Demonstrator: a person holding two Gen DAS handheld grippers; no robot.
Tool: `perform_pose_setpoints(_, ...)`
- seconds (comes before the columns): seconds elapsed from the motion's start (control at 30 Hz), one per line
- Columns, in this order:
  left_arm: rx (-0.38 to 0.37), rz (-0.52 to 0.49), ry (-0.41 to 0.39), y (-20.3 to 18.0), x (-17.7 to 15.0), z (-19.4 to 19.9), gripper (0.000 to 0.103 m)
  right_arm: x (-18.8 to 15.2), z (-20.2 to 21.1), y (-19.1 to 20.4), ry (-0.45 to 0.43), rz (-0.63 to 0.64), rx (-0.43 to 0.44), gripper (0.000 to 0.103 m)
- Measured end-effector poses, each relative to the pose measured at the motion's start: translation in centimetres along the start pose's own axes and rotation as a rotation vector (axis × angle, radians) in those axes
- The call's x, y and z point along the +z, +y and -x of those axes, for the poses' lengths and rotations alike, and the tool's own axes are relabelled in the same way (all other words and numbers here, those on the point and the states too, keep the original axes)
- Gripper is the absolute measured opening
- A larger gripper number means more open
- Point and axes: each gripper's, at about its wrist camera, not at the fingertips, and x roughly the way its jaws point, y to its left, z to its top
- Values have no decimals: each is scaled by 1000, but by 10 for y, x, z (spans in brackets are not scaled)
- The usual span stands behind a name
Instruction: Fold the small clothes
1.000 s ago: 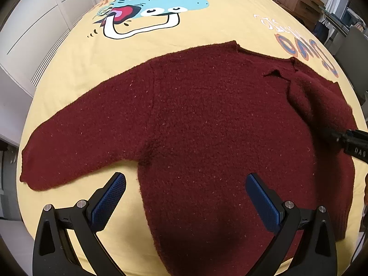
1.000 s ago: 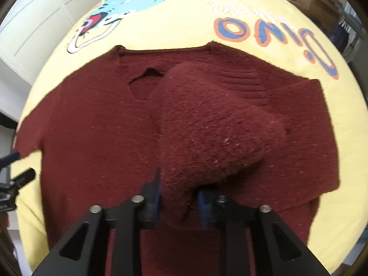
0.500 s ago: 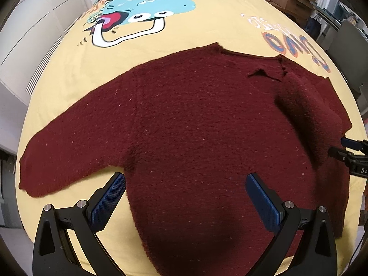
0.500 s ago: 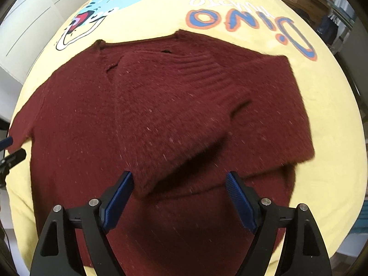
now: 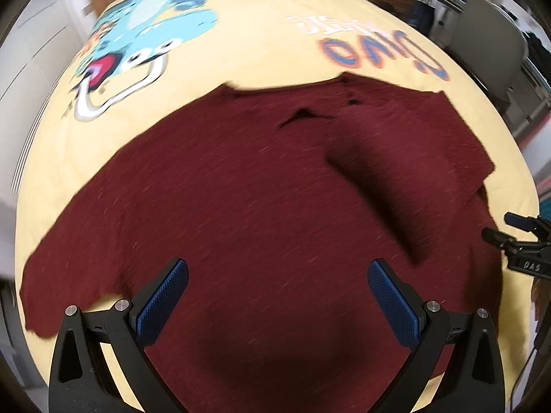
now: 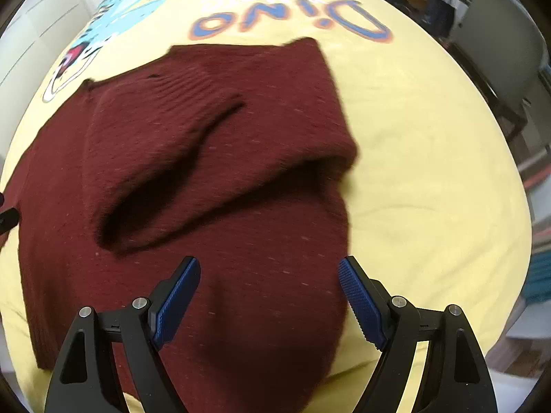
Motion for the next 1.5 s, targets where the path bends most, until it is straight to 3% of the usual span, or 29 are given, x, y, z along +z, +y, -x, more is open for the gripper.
perform_pose_setpoints(0.17,-31,-93,-22,-46,32,-5,102,-5,-1,-18,-4,-29,2,84)
perform_pose_setpoints(0.4,-77,-243,18,-117,65,-34,102,-11,-6,-38,0,-78,33,84)
perform_pose_setpoints(0.57,-49,-358,73,-156,72,-65,102,-13,-7,-54,1,-127,55,84)
perform_pose_setpoints(0.73,7,-396,142,-163,68,-100,102,-14,-5,-65,-1,-144,48,84)
perform_pose_setpoints(0.77,27,-397,159,-161,67,-107,98,-14,-4,-65,-1,-142,45,84)
perform_pose_setpoints(0.83,63,-395,184,-156,65,-117,74,-14,-5,-67,-3,-136,37,84)
perform_pose_setpoints(0.87,74,-389,196,-152,65,-121,58,-13,-6,-67,-2,-133,32,84)
perform_pose_setpoints(0.93,31,-347,205,-138,65,-122,42,-13,-9,-67,2,-129,24,84)
perform_pose_setpoints(0.97,11,-321,207,-131,66,-121,22,-13,-10,-67,6,-130,24,84)
perform_pose_setpoints(1.0,-4,-290,205,-122,67,-119,10,-14,-12,-68,10,-133,24,84)
perform_pose_setpoints(1.13,-52,-174,130,-80,69,-97,10,-16,-16,-66,19,-132,20,84)
perform_pose_setpoints(1.3,-112,3,33,-22,45,-67,10,-14,-20,-60,26,-125,26,84)
perform_pose_setpoints(1.43,-157,116,24,-2,16,-62,10,-13,-20,-54,29,-105,23,84)
perform_pose_setpoints(1.5,-144,154,16,2,3,-63,11,-12,-18,-51,27,-96,29,84)
